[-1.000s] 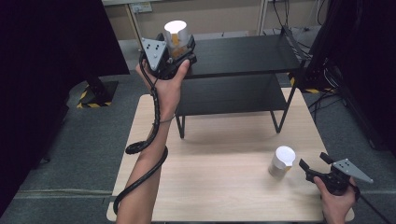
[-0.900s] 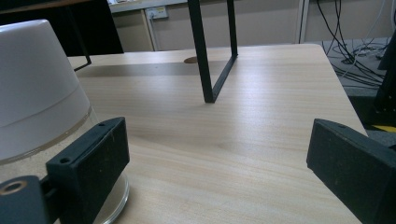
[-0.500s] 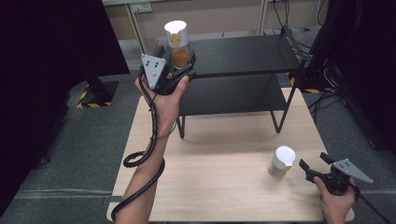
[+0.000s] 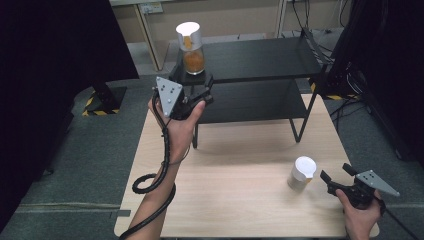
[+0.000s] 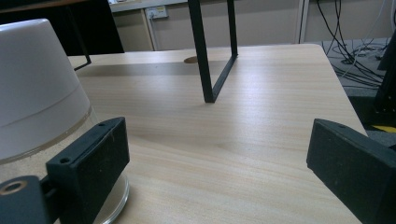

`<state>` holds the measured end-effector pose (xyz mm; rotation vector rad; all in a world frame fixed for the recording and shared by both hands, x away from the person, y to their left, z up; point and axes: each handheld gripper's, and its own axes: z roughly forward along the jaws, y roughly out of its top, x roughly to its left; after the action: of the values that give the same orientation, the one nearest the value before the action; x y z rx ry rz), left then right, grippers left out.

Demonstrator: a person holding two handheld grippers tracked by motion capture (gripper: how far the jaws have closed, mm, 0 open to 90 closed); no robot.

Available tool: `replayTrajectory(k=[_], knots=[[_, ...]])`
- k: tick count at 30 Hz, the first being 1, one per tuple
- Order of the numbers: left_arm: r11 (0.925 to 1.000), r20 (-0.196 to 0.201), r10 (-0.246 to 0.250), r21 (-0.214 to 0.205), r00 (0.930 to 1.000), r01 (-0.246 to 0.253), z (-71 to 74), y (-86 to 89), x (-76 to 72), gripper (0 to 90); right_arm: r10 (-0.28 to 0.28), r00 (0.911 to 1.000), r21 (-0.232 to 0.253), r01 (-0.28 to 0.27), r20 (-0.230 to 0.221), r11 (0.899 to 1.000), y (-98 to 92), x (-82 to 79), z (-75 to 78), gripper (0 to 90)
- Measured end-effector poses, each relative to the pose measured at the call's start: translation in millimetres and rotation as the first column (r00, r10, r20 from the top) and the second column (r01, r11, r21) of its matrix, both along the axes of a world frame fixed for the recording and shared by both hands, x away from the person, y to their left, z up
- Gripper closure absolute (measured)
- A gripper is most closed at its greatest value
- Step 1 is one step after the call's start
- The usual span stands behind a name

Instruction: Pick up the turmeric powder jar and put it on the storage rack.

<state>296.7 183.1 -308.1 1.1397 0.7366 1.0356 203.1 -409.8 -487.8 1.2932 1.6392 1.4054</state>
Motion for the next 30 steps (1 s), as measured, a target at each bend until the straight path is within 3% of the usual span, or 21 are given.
replayTrajectory(k=[15,20,30], knots=[[0.9998,-0.015,-0.009,0.020,0.9998,0.010,-27.1,1.8,-12.9,9.2,0.000,1.0000,0.000,0.000,0.001,1.000,-0.1,-0.1,-0.2,6.0],[0.9991,-0.010,-0.013,0.041,0.9999,0.013,-43.2,-0.1,-21.3,9.3,0.001,1.0000,-0.002,-0.001,0.001,1.000,0.0,-0.1,-0.1,6.0],[0.9993,-0.037,-0.021,0.032,0.9991,0.022,-72.1,0.4,-35.9,9.3,0.001,1.0000,-0.006,-0.001,0.001,1.000,0.6,-0.2,0.2,6.0]])
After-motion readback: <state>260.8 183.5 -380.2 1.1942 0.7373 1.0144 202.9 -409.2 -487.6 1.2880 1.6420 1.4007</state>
